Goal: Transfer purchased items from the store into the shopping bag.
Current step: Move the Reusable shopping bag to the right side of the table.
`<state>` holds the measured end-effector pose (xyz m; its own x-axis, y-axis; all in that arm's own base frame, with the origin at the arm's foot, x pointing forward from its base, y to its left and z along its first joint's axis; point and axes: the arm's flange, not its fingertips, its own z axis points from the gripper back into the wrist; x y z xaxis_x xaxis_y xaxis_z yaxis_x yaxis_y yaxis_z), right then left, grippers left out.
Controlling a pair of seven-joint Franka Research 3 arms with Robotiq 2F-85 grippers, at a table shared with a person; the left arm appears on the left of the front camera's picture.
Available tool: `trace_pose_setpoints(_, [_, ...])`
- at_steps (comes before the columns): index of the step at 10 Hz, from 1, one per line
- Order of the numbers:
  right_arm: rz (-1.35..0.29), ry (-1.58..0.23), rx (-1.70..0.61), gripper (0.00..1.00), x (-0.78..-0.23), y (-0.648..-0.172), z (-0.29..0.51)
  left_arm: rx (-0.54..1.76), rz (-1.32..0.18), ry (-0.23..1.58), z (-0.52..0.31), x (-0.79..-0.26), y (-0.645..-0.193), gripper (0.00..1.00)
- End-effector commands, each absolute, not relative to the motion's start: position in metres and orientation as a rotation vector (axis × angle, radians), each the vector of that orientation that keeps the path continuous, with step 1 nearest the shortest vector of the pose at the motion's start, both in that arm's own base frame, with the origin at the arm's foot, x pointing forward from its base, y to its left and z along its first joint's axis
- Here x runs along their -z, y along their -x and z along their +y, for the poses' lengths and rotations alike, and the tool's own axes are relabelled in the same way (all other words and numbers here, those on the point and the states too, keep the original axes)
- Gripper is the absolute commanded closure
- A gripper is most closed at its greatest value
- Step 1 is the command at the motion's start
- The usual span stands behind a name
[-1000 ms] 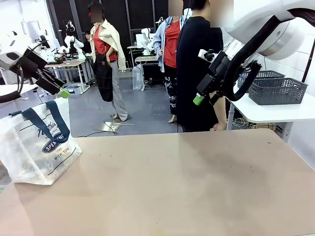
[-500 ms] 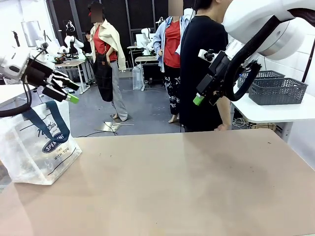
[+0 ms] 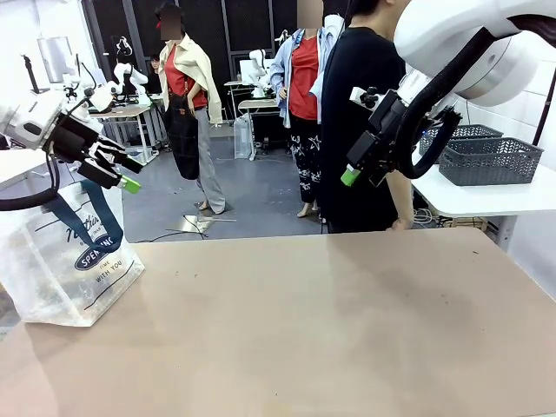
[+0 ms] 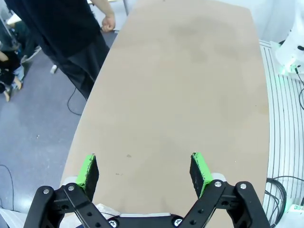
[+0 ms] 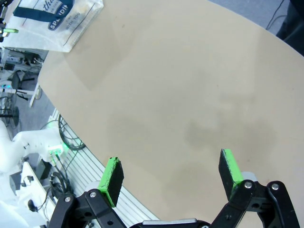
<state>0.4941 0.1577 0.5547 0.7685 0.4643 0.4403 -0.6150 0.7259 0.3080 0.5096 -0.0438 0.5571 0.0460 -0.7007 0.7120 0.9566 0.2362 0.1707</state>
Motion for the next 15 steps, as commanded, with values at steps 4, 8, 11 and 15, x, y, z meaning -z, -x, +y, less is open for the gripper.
trace_pose_setpoints(4, [-0.351, -0.478, -0.593, 0.00, -0.556, -0.494, 0.159, 1.325, -0.810, 0.405, -0.043, -0.559, -0.508, 0.00])
trace_pose_setpoints(8, [-0.351, -0.478, -0.593, 0.00, -0.556, -0.494, 0.159, 1.325, -0.810, 0.405, -0.043, -0.559, -0.508, 0.00])
trace_pose_setpoints(11, [-0.524, -0.488, -0.781, 0.00, -0.547, -0.493, 0.153, 1.325, -0.810, 0.405, -0.043, -0.559, -0.508, 0.00])
trace_pose_setpoints(15, [-0.656, -0.466, -0.850, 0.00, -0.535, -0.511, 0.148, 1.325, -0.810, 0.405, -0.043, -0.559, -0.508, 0.00])
